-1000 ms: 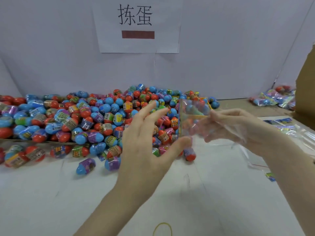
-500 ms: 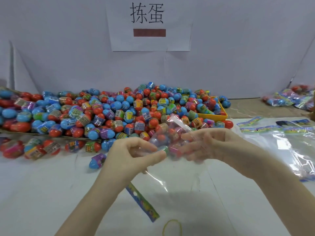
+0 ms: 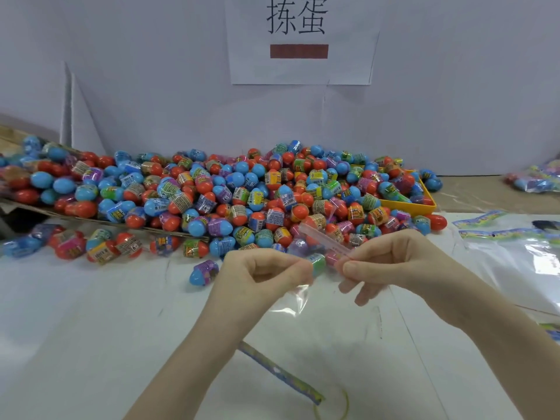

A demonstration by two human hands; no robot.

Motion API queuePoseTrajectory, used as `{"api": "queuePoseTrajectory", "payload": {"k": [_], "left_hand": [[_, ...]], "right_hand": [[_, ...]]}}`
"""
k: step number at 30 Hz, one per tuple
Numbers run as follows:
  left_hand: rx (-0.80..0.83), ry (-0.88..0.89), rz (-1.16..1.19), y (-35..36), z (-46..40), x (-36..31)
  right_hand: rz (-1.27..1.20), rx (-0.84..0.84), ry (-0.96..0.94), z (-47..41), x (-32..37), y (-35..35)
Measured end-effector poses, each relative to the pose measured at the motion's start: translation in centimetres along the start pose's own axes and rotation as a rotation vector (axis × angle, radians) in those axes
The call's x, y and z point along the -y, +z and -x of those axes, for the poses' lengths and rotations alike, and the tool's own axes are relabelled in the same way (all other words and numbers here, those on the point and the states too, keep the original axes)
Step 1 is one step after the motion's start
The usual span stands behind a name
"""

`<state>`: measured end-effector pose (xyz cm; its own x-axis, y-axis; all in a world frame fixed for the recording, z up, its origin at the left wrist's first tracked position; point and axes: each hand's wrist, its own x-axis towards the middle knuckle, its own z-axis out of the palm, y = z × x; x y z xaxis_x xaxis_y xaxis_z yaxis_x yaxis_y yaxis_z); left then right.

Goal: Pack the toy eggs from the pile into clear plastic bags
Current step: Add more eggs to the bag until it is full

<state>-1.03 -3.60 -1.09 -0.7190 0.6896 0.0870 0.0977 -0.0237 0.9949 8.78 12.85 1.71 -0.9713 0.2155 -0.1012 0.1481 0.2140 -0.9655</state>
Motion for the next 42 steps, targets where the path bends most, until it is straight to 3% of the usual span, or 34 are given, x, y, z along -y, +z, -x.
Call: {"api": "queuePoseTrajectory", "payload": {"k": [5, 9, 12, 16, 20, 26, 32, 38, 42], "left_hand": [[-0.088, -0.014, 0.079, -0.1, 0.3, 0.3], [-0.096, -0.030, 0.111, 0.0, 0.6, 0.3], [-0.108, -0.030, 0.136, 0.2, 1.0, 0.2], [-0.095, -0.028, 0.138, 0.3, 1.5, 0.1], [-0.114, -0.047, 0.139, 0.2, 1.9, 0.6], [0.066, -0.258, 0.140, 0.2, 3.0, 2.1], [0.207, -0.310, 0.193, -0.1, 3.7, 2.9], [0.175, -0.306, 0.177, -0.5, 4.0, 3.6], [0.012, -0.289, 0.114, -1.1, 4.0, 4.1]], "right_hand": [[-0.042, -0.159, -0.191, 0.6, 0.6, 0.6], [0.484, -0.392, -0.597, 0.9, 0.3, 1.2], [0.802, -0.397, -0.727, 0.6, -0.1, 1.8], [0.964, -0.409, -0.753, 0.0, -0.3, 2.6], [0.927, -0.347, -0.713, -0.1, -0.6, 3.0], [0.772, -0.193, -0.620, 0.8, -0.6, 3.2], [0.798, -0.076, -0.587, 0.9, -1.0, 3.9], [0.734, 0.025, -0.488, -0.4, -1.8, 4.6], [0.505, 0.082, -0.447, -1.6, -1.4, 5.0]]}}
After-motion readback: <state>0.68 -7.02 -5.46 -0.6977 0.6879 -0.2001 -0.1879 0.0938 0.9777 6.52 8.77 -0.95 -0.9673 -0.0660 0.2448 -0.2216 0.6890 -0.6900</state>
